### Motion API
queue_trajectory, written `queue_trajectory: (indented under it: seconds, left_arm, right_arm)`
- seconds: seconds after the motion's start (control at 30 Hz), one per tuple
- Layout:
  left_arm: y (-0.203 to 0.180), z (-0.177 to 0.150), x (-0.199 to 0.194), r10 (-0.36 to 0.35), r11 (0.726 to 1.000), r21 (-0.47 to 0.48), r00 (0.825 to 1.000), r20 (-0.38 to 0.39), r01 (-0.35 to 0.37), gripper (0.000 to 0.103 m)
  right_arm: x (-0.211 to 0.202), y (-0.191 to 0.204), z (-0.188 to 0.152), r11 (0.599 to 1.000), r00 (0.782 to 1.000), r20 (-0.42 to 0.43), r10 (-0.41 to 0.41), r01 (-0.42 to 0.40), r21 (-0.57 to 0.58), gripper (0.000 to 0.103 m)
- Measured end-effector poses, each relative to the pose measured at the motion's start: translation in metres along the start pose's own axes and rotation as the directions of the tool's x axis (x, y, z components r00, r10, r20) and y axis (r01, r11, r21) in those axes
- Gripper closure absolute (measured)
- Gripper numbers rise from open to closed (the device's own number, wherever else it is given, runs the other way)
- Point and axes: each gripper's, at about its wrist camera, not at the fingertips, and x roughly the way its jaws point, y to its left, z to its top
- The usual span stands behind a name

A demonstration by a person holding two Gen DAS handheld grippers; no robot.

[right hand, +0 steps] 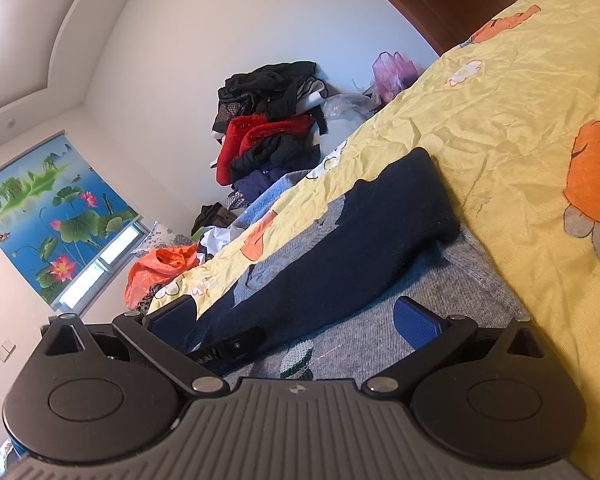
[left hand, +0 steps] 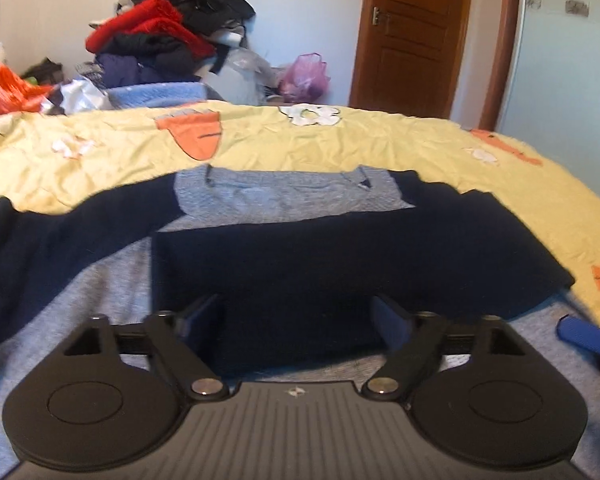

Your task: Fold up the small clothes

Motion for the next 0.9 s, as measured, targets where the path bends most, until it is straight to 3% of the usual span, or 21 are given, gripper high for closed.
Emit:
queue_trajectory:
  seconds: [0.1,0.2,0.27,0.33,0.47,0.5,0.53,0.63,0.7,0.8,0.87,0.9]
  left_arm:
    - [-0.002,0.000,0.002,-0.009,1.000,0.007,1.000,-0.007,0.009,0.012]
    - [0.001,0.000,0.002,-0.024,1.000,-0.012,1.000,-0.002,0.024,0.012]
    - [0.004,0.000,0.000,-0.038,0.999,-0.030,0.999,0.005,0.038,0.012]
    - [0.005,0.000,-0.001,-0.043,0.998,-0.035,0.999,0.007,0.043,0.012]
    - [0.007,0.000,-0.003,-0.051,0.998,-0.041,0.999,0.013,0.052,0.012]
    - [0.008,-0.001,-0.003,-0.056,0.997,-0.048,0.998,0.016,0.056,0.012]
    - [0.009,0.000,-0.005,-0.059,0.997,-0.053,0.998,0.019,0.060,0.012]
    - [0.017,0.000,-0.018,-0.041,0.995,-0.084,0.998,0.046,0.045,0.012]
    - [0.039,0.000,-0.039,-0.062,0.987,-0.140,0.994,0.086,0.074,0.012]
    - [0.106,0.001,-0.081,-0.065,0.961,-0.254,0.979,0.193,0.114,0.011]
    - [0.166,0.001,-0.101,0.034,0.934,-0.354,0.977,0.211,0.044,0.010]
    - [0.199,-0.002,-0.109,0.113,0.908,-0.419,0.973,0.203,-0.018,0.010]
  right_arm:
    - [-0.007,0.008,0.005,0.999,0.998,0.026,-0.053,0.053,0.001,0.001]
    - [-0.010,0.036,0.023,0.988,0.990,0.130,-0.056,0.074,-0.136,0.001]
    - [0.014,0.048,0.041,0.971,0.994,0.086,-0.065,0.083,-0.224,0.000]
    - [0.052,0.043,0.055,0.954,0.989,-0.001,-0.151,0.145,-0.263,0.000]
    - [0.112,0.021,0.052,0.868,0.916,-0.125,-0.382,0.310,-0.387,0.000]
    - [0.114,0.024,0.042,0.827,0.918,-0.082,-0.388,0.308,-0.470,0.000]
    - [0.119,0.028,0.037,0.798,0.904,-0.085,-0.419,0.321,-0.511,0.000]
    - [0.126,0.036,0.025,0.748,0.882,-0.077,-0.465,0.345,-0.567,0.000]
    - [0.124,0.036,0.025,0.752,0.884,-0.078,-0.461,0.342,-0.563,0.000]
    - [0.121,0.034,0.028,0.776,0.896,-0.081,-0.437,0.330,-0.538,0.000]
    - [0.120,0.035,0.029,0.777,0.896,-0.081,-0.436,0.329,-0.536,0.000]
    - [0.120,0.034,0.029,0.775,0.895,-0.080,-0.438,0.331,-0.539,0.000]
